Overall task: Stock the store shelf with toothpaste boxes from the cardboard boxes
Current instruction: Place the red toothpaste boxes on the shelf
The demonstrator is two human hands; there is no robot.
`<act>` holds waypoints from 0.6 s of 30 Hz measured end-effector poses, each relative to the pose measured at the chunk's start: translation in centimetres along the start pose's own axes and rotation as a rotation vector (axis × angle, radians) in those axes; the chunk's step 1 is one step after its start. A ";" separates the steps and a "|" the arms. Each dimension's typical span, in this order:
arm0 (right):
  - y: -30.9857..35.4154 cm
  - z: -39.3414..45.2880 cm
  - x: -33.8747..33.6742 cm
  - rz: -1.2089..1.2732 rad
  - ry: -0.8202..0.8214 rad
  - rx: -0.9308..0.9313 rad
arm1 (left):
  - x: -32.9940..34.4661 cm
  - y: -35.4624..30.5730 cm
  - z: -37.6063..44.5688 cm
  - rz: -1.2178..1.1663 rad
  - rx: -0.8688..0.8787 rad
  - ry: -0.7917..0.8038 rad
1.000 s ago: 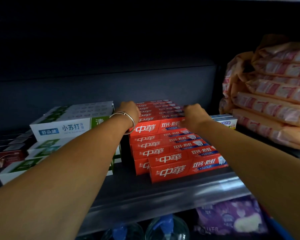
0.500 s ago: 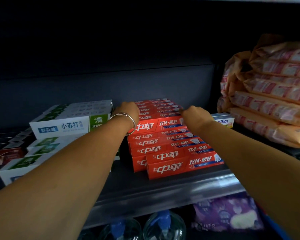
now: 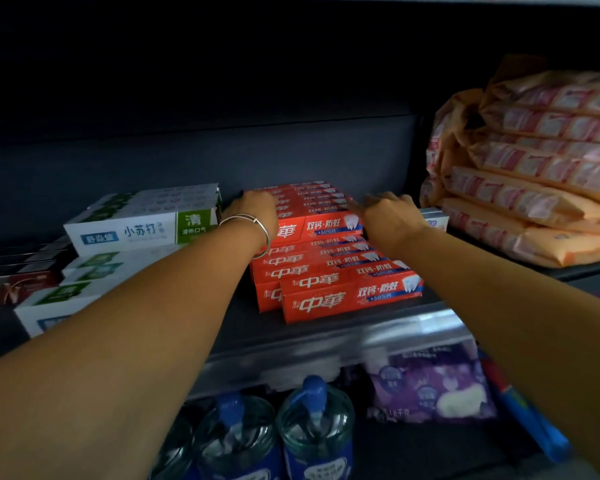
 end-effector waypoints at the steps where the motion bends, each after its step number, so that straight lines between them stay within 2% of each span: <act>1: 0.1 -0.8 -0.2 -0.009 -0.001 -0.015 | -0.2 -0.4 -0.8 -0.006 0.015 0.008; 10: 1.4 -12.0 -2.5 -0.089 0.072 -0.069 | -2.2 -3.7 -10.7 -0.059 0.111 -0.012; 18: 2.7 -22.3 1.0 -0.029 0.161 -0.140 | 1.1 -5.3 -21.1 -0.060 0.170 0.005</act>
Point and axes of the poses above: each hand's wrist, its own z-axis towards the middle knuckle, its own x-axis out of the palm, y = z × x, the point moved 4 cm from there along z, towards the middle knuckle, and after that the axes turned 8 degrees about -x, right-handed, at the moved point
